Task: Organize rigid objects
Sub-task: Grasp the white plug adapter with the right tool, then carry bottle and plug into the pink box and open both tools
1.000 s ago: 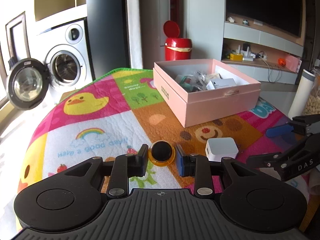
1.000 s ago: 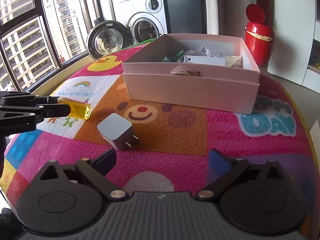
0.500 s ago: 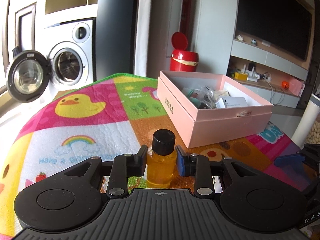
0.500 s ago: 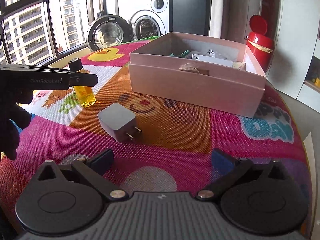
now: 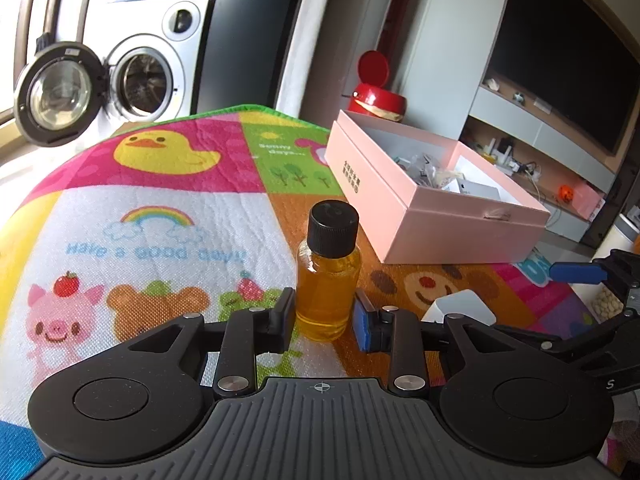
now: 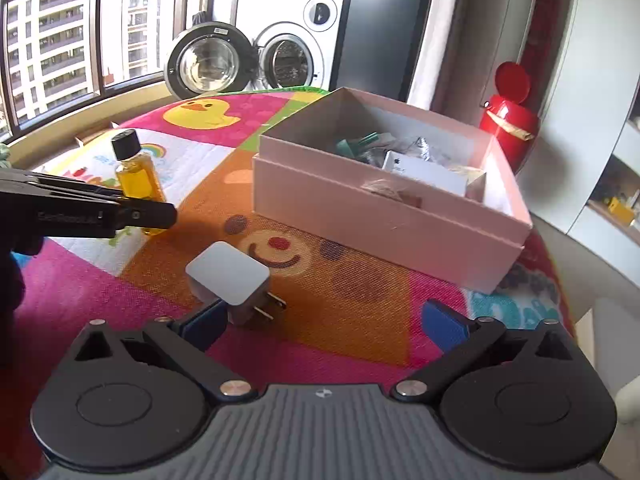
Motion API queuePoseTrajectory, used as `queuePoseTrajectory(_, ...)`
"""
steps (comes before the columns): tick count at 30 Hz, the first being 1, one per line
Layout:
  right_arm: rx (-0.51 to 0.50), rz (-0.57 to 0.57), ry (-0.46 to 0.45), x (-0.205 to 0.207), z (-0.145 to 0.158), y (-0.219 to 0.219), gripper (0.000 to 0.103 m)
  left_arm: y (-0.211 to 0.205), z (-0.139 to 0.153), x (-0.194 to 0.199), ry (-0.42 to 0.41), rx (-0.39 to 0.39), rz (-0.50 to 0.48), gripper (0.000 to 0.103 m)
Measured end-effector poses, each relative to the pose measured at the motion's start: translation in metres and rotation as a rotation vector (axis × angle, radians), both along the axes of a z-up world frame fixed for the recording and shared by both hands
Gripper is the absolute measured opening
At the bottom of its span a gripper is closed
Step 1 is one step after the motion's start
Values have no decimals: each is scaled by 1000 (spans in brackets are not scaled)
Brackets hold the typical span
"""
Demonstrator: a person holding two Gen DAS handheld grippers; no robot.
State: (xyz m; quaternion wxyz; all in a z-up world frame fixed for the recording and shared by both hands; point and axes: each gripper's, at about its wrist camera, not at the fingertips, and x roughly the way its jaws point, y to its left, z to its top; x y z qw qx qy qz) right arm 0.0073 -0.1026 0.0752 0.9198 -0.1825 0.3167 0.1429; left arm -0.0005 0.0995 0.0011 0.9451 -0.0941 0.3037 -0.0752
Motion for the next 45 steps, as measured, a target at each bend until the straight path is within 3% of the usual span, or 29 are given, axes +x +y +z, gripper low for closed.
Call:
queuePoseTrajectory(2,-21,-33,-44,1,1,-8,102,-2,0,0,-1,8,-1,34)
queuePoseTrajectory(7,203,49,78,1,13,-21,102,-1,-1,1,-2,4,-1,34)
queuePoseTrajectory(11,207,105,99,5,7,2,101,-1,-1,1,-3,0,0,34)
queuePoseTrajectory(14,184,144,124,11,0,19,93,-1,2,0,-12,7,3,34)
queuePoseTrajectory(19,215,168,172,22,-3,28,87,-9,11,0,-64,80,0,34)
queuePoseTrajectory(21,211,175,190,24,-4,31,68,-10,14,2,-70,99,2,34)
queuePoseTrajectory(23,214,186,186,21,-3,30,60,-10,16,4,-74,101,3,34)
queuePoseTrajectory(32,170,203,135,-2,4,21,60,-15,25,0,-66,146,-13,33)
queuePoseTrajectory(38,158,197,87,-21,23,-2,60,-26,34,-15,-74,173,-87,33)
queuePoseTrajectory(41,147,185,58,-33,35,-21,60,-33,44,-30,-104,169,-135,33)
queuePoseTrajectory(45,160,142,1,-45,57,-47,60,-41,81,-35,-196,129,-187,32)
